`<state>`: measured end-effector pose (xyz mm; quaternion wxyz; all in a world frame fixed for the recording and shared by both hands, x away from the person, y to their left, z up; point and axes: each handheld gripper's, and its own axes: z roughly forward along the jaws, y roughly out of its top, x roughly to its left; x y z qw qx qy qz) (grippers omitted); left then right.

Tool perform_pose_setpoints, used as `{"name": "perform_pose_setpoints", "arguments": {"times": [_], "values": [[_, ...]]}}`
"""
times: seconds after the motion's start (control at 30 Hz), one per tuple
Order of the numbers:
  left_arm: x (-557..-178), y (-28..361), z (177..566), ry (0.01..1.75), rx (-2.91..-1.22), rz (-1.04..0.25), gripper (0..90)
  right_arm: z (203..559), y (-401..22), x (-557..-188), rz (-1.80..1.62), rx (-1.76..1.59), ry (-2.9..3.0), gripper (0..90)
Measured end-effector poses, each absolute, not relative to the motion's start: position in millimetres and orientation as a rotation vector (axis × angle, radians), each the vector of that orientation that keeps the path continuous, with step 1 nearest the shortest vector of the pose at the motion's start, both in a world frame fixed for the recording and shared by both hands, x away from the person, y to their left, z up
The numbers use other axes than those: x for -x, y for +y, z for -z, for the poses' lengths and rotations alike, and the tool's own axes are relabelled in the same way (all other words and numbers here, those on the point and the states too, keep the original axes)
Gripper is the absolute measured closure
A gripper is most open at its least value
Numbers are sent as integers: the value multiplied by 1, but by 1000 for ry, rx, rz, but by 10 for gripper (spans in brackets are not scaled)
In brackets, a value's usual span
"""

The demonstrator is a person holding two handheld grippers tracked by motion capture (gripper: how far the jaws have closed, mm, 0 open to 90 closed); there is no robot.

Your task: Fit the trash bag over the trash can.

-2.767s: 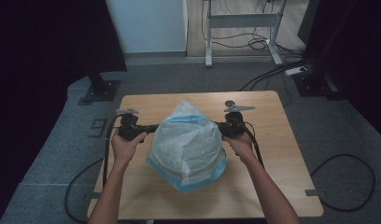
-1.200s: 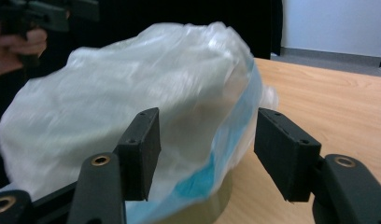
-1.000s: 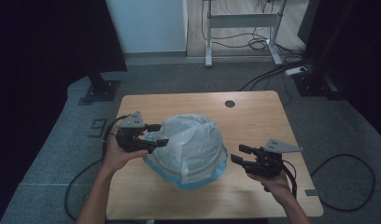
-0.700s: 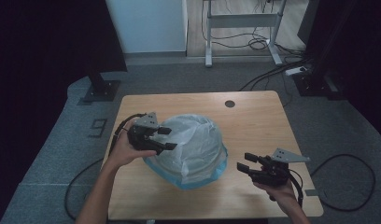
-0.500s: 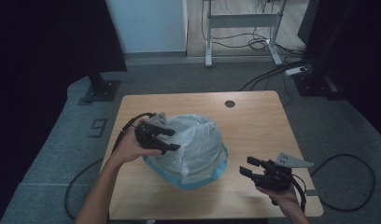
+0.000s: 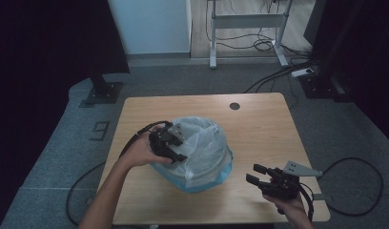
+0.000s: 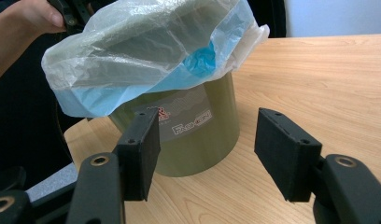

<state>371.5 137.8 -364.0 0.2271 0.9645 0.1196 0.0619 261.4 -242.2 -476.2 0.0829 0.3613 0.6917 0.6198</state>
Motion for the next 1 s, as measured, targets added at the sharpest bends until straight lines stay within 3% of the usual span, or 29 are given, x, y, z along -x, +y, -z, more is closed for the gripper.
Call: {"name": "perform_pose_setpoints", "arguments": {"times": [0.37,1.0], "values": [[-373,160,334,345,-2479,-160,397,476,-243,-260,-1856,-1070,2054,398],[-412,138,328,308,-2393,-54,407,480,-244,-261,-1850,-1087,2052,399]]}}
